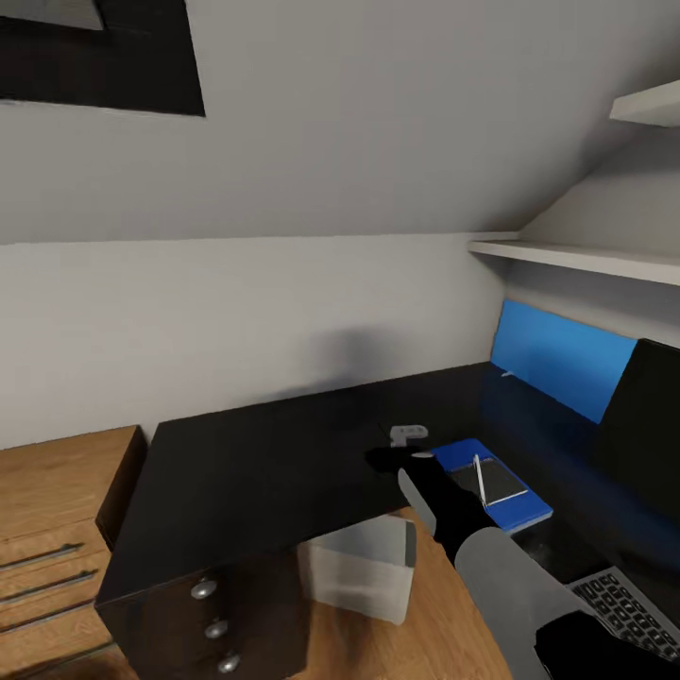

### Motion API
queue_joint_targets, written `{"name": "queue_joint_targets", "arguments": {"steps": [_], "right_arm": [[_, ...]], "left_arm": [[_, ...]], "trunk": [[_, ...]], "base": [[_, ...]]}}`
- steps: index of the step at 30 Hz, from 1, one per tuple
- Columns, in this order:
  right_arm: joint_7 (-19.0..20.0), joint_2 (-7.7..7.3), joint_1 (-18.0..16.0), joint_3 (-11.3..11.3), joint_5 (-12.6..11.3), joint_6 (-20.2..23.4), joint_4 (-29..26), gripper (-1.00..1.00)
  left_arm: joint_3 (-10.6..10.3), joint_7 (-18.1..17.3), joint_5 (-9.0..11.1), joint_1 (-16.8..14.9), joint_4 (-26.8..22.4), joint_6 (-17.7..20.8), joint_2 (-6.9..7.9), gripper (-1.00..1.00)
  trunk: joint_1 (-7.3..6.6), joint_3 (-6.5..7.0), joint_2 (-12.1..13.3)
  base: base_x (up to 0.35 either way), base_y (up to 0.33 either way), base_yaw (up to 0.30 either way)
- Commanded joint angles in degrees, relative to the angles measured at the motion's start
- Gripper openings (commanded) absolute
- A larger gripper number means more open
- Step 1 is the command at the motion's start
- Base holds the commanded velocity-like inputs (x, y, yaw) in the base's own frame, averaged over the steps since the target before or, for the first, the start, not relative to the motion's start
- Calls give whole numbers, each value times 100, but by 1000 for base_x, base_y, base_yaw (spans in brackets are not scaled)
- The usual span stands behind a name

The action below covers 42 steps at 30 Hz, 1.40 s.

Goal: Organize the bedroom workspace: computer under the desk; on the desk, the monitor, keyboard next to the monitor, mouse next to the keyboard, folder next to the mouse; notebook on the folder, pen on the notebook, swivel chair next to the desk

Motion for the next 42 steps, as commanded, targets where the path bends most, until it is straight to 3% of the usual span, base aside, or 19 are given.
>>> {"name": "queue_joint_targets", "arguments": {"steps": [1, 8, 9, 14, 21, 24, 32, 42], "right_arm": [[-53, -4, -2, 39, -61, 5, -1, 100], [-54, -3, 7, 268, -54, -106, 164, 100], [-55, 0, 8, 463, -58, -331, 267, 100], [-50, 54, 8, 694, -57, -887, 664, 100], [-35, 148, 8, 794, -60, -1861, 1528, 100], [-35, 269, 8, 813, -62, -2422, 2139, 100], [-27, 302, 60, 813, -64, -3015, 3352, 100], [-25, 302, 1308, 793, -47, -4239, 3731, 100]], "left_arm": [[-14, -15, 57, 3, -10, -6, 0, 100], [-13, -15, 60, 3, -12, 4, 4, 100], [-13, -15, 60, 3, -13, 6, 10, 100], [-14, -20, 60, 3, -12, 16, 19, 100], [-14, -23, 60, 3, -13, 17, 25, 100], [-14, -25, 60, 3, -13, 17, 27, 100], [-14, -31, 56, 3, -13, 8, 23, 100], [-18, -36, 52, 3, -44, -62, 14, 100]], "trunk": [[-3, -6, -4], [-3, -6, -4], [-3, -6, -4], [-3, -6, -4], [-3, -6, -4], [-3, -6, -4], [-3, -6, -4], [-3, -6, -4]], "base": [[-326, 0, 269], [-326, 0, 269], [-326, 0, 214], [-326, 0, 99], [-326, 0, 25], [-326, 0, 6], [-326, 0, 2], [-203, -12, 0]]}}
